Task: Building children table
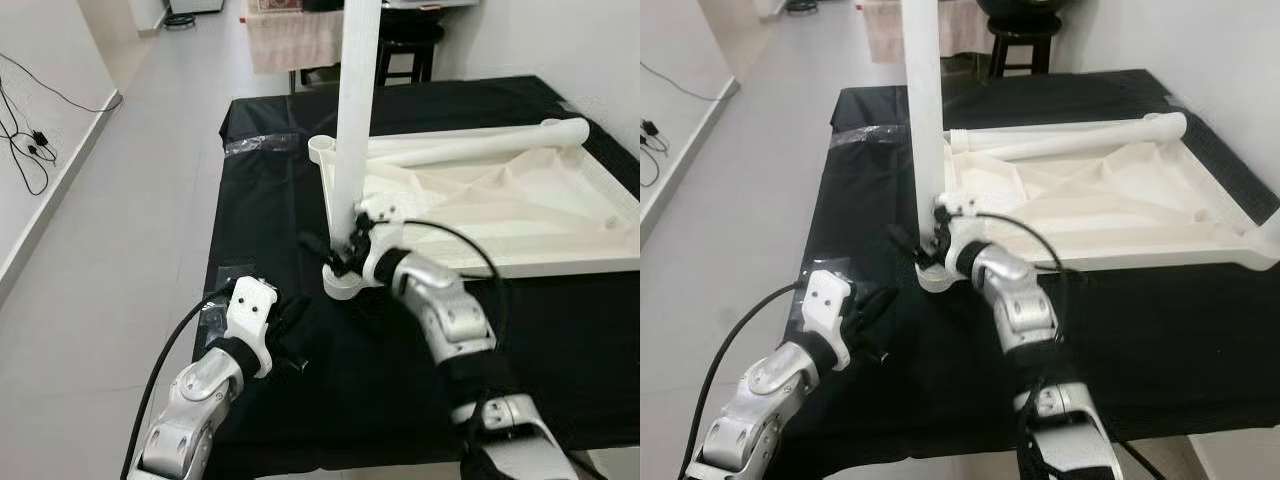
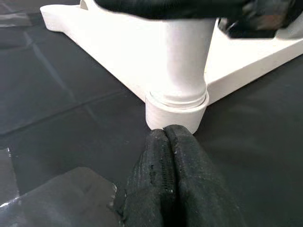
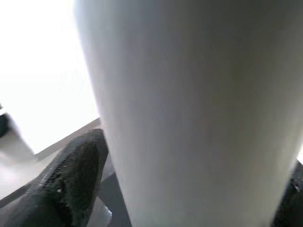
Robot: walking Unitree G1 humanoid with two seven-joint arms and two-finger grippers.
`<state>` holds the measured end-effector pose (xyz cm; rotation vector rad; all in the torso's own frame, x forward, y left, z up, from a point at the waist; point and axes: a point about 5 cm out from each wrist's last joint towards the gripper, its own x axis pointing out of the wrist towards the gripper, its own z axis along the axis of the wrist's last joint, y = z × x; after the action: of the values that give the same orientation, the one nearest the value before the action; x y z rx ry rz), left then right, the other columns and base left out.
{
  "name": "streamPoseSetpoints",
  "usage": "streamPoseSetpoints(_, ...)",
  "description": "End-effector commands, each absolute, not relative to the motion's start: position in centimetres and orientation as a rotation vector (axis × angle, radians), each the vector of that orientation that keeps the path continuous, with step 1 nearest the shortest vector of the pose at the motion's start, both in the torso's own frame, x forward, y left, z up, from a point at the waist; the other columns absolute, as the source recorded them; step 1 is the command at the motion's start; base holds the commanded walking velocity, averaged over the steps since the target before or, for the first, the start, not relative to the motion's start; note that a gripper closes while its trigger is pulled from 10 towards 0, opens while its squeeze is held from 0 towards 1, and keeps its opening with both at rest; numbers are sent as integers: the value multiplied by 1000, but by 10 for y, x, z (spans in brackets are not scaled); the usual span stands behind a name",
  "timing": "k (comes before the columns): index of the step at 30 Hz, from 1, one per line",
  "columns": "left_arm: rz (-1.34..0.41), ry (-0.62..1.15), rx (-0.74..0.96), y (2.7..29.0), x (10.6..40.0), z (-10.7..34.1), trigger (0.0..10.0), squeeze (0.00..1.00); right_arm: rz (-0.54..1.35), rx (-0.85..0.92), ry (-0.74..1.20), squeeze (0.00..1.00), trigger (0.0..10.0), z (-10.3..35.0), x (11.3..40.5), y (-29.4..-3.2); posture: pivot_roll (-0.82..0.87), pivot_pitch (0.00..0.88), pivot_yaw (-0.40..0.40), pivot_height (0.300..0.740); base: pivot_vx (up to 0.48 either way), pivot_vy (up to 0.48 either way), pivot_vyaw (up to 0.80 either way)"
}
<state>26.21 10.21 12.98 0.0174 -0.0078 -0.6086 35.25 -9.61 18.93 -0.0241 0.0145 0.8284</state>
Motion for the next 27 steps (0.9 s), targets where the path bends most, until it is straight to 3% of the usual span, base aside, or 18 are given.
streamPoseSetpoints(1,-602,13,24,103,261,125,10000,0,951,-32,13,0,10000,191,351,-93,32,90,10,740,0,0,0)
streamPoseSetpoints(9,-603,9,20,101,261,125,10000,0,1165,-110,54,0,10000,196,360,-103,32,91,0,740,0,0,0)
streamPoseSetpoints(10,-603,7,19,100,261,126,10000,0,1168,-120,76,0,9216,196,364,-105,34,93,-3,740,0,0,0)
streamPoseSetpoints(11,-603,7,19,100,260,126,10000,0,1159,-123,87,0,6196,196,367,-107,34,94,-3,740,0,0,0)
streamPoseSetpoints(13,-603,7,19,100,260,126,10000,0,1159,-123,87,0,6196,196,367,-107,34,94,-3,740,0,0,0)
streamPoseSetpoints(14,-602,5,20,99,260,126,10000,0,1146,-118,100,0,1333,195,370,-108,39,95,-5,740,0,0,0)
streamPoseSetpoints(15,-600,4,23,99,260,126,10000,0,1131,-116,111,0,0,192,372,-110,40,96,-6,740,0,0,0)
streamPoseSetpoints(23,-597,3,30,98,259,127,10000,0,1050,-98,149,0,0,174,371,-122,29,106,4,740,0,0,0)
streamPoseSetpoints(27,-597,3,33,98,259,127,10000,0,894,-81,167,0,0,161,370,-140,24,110,4,740,0,0,0)
